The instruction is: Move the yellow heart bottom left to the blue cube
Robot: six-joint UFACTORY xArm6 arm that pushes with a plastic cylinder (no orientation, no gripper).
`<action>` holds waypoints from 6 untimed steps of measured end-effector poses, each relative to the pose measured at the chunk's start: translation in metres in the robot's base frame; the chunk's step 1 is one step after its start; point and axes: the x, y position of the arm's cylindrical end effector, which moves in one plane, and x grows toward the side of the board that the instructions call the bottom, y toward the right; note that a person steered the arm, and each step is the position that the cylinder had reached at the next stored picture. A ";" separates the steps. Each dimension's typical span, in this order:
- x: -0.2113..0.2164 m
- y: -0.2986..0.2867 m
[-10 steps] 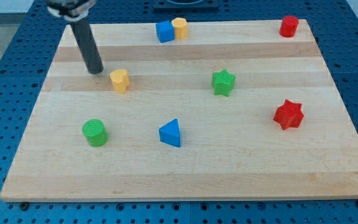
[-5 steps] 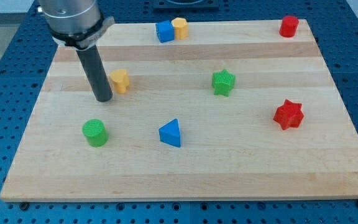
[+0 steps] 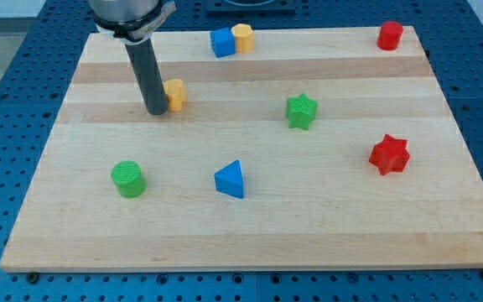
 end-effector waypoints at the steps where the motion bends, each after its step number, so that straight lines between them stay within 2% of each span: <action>1: -0.009 0.005; 3: -0.003 0.023; 6: -0.034 0.035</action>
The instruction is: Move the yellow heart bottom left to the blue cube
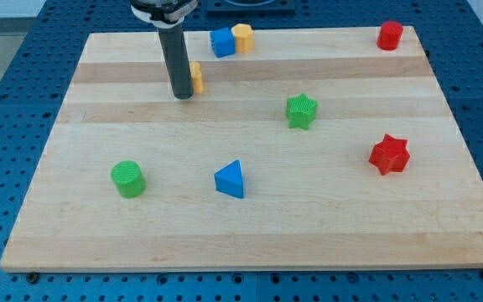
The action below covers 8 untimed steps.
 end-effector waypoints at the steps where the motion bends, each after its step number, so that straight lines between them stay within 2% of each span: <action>1: -0.013 0.000; 8: -0.083 0.000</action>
